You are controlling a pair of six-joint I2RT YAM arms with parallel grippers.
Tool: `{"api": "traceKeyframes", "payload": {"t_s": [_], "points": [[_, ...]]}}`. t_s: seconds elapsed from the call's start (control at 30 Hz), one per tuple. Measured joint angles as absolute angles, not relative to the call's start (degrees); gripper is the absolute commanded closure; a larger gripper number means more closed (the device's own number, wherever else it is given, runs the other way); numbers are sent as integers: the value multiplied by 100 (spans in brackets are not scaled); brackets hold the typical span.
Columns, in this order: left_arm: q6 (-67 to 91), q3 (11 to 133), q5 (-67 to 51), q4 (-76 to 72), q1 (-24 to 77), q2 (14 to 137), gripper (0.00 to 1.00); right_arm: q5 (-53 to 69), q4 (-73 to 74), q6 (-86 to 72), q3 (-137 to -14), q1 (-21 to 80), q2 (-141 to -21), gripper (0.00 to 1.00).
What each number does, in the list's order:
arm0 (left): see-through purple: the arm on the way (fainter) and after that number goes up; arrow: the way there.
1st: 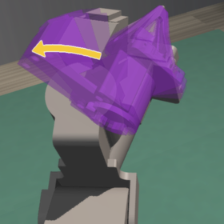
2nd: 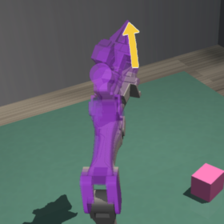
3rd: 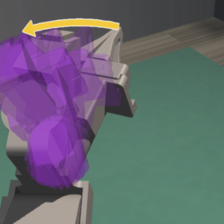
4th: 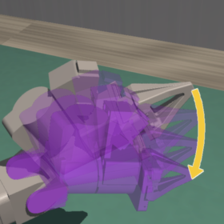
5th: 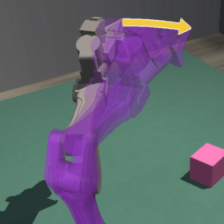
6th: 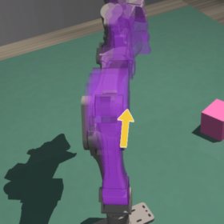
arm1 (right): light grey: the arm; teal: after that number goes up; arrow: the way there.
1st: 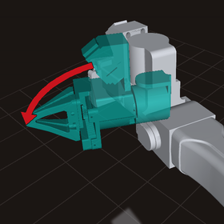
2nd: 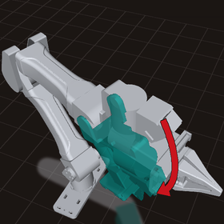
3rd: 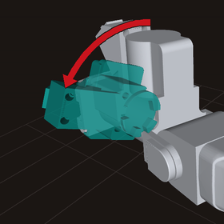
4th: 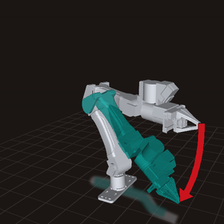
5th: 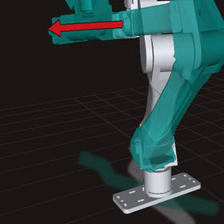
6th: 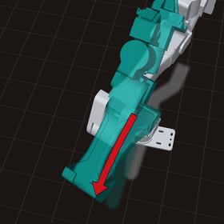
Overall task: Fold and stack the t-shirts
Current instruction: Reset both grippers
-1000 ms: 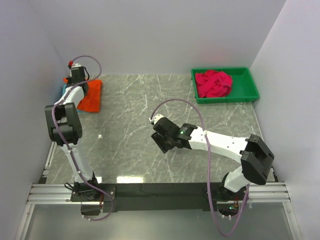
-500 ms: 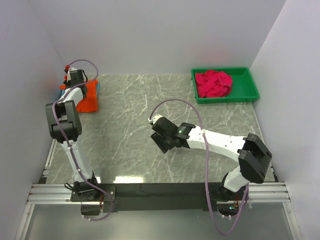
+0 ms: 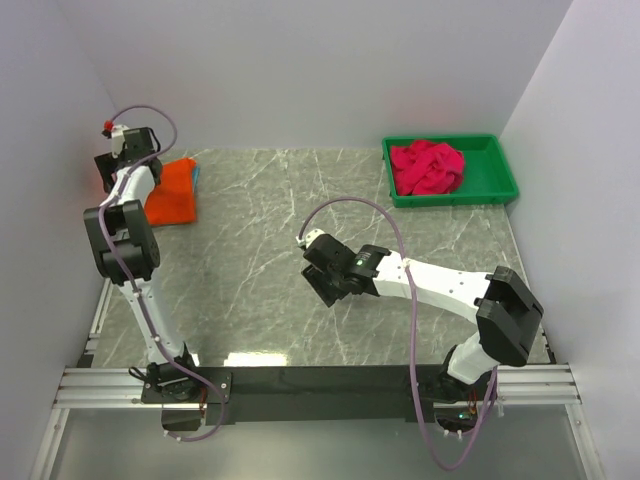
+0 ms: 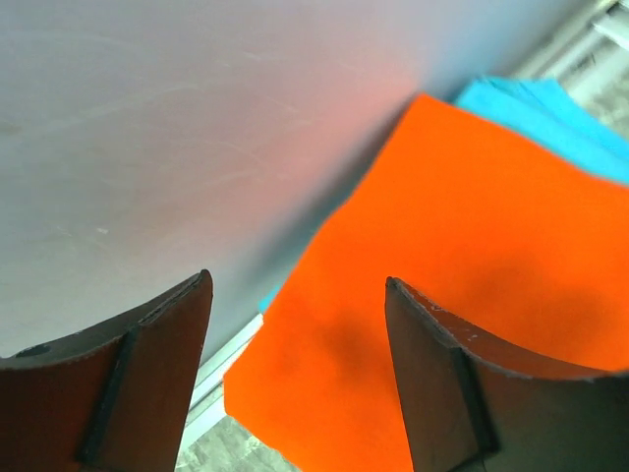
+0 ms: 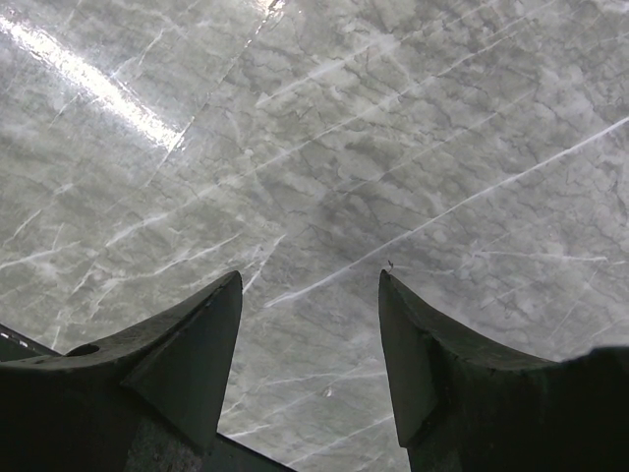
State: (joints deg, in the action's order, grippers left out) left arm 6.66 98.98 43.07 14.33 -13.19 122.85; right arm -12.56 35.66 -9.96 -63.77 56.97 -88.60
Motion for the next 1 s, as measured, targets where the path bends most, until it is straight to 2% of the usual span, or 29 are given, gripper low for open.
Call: {"api": "traceKeyframes", "payload": {"t_s": [0.13,0.27,0.47,0.63,0.8,1.0], "points": [[1076,9968,4023,1693,-1417,12191,23,-1299,3566,-1017,-6377,5695,-8860,36],[1476,9937,3234,1994,-1411,11898,14,-1393,3562,-1151,-6377,5649,-8847,36],[2104,9203,1614,2060,-1293,10547,7,-1490,3566,-1619,-6375,5068,-8536,35],[2523,8449,502,2235,-1063,9043,5,-1612,3712,-2137,-6375,4134,-7970,33],[2799,7782,-47,2729,-600,7636,4,-1555,4010,-2633,-6375,2842,-7078,30],[3063,7330,-21,3717,-517,5513,3,-1621,4480,-2897,-6386,1564,-5699,16]]}}
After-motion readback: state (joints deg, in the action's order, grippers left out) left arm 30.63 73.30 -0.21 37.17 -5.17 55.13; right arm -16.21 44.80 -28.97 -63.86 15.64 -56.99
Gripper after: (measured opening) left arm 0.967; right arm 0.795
